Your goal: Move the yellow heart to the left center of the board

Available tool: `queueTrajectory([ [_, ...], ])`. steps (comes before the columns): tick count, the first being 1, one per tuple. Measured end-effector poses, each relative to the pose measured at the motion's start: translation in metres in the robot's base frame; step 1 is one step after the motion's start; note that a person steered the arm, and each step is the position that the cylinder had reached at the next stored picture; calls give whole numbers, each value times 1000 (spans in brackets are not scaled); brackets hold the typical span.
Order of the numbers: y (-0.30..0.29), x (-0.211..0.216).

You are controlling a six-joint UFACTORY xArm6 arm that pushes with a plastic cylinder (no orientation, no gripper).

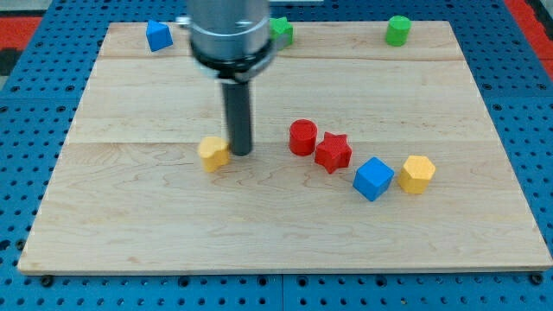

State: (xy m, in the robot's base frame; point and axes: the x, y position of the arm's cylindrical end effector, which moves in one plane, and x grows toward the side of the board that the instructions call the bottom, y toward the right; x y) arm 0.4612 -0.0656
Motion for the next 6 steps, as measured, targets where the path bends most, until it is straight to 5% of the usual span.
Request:
queueTrajectory([
  [1,42,8],
  [2,-45,26],
  [4,-81,-35],
  [6,-35,-64],
])
